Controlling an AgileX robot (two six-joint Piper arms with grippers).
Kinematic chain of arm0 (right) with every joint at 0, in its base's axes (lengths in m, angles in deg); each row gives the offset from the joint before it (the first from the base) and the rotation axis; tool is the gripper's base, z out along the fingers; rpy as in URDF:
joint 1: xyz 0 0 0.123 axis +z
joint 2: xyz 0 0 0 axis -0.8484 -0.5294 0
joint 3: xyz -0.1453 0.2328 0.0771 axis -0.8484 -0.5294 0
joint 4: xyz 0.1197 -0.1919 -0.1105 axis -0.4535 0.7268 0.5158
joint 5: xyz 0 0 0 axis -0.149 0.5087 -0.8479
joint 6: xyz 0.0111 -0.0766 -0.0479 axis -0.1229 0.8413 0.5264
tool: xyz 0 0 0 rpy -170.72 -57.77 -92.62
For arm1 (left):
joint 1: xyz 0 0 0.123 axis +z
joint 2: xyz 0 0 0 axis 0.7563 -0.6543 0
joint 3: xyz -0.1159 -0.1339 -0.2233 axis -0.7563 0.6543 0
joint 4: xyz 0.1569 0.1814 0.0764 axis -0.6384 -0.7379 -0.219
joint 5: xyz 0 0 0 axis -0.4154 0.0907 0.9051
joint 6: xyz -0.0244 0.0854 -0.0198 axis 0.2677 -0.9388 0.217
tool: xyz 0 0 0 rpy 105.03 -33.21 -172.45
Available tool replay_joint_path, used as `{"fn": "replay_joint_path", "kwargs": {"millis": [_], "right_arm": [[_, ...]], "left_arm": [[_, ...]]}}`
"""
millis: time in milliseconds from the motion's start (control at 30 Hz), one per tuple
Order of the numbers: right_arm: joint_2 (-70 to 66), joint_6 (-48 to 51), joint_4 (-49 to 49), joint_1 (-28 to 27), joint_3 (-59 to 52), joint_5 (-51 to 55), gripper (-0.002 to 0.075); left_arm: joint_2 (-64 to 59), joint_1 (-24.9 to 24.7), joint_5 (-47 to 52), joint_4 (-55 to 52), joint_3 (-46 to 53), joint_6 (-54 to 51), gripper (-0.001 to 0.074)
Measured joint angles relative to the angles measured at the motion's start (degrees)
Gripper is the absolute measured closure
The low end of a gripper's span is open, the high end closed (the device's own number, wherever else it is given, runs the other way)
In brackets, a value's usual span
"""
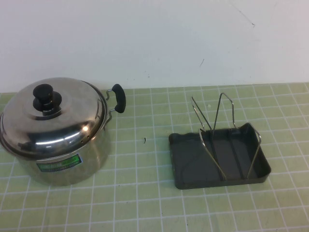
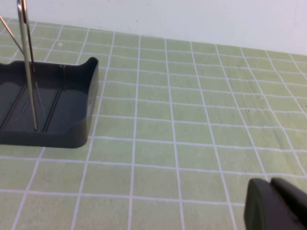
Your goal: Put pot lid on rack
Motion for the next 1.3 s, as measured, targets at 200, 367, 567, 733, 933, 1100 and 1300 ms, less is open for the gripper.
{"fn": "replay_joint_path", "kwargs": {"millis": [200, 367, 567, 733, 933, 1100, 1300], "right_arm": [[0.0, 0.0, 0.0, 0.0, 0.0, 0.0, 0.0727], [0.0, 0.0, 0.0, 0.0, 0.0, 0.0, 0.0727], [0.0, 0.0, 0.0, 0.0, 0.0, 0.0, 0.0727], [0.0, 0.0, 0.0, 0.0, 0.0, 0.0, 0.0727], [0.0, 0.0, 0.0, 0.0, 0.0, 0.0, 0.0727], [0.0, 0.0, 0.0, 0.0, 0.0, 0.0, 0.0727], [0.0, 0.0, 0.0, 0.0, 0.0, 0.0, 0.0727]], "left_arm": [[0.0, 0.0, 0.0, 0.0, 0.0, 0.1, 0.0737], [0.0, 0.0, 0.0, 0.0, 0.0, 0.1, 0.0737], [0.0, 0.0, 0.0, 0.1, 0.0, 0.1, 0.0737], [0.0, 0.0, 0.0, 0.1, 0.0, 0.1, 0.0737], [0.0, 0.0, -1.5, 5.9, 0.0, 3.5, 0.0737], [0.0, 0.0, -8.0, 29.7, 0.1, 16.9, 0.0737], [0.0, 0.0, -10.2, 37.7, 0.1, 11.2, 0.0737]]}}
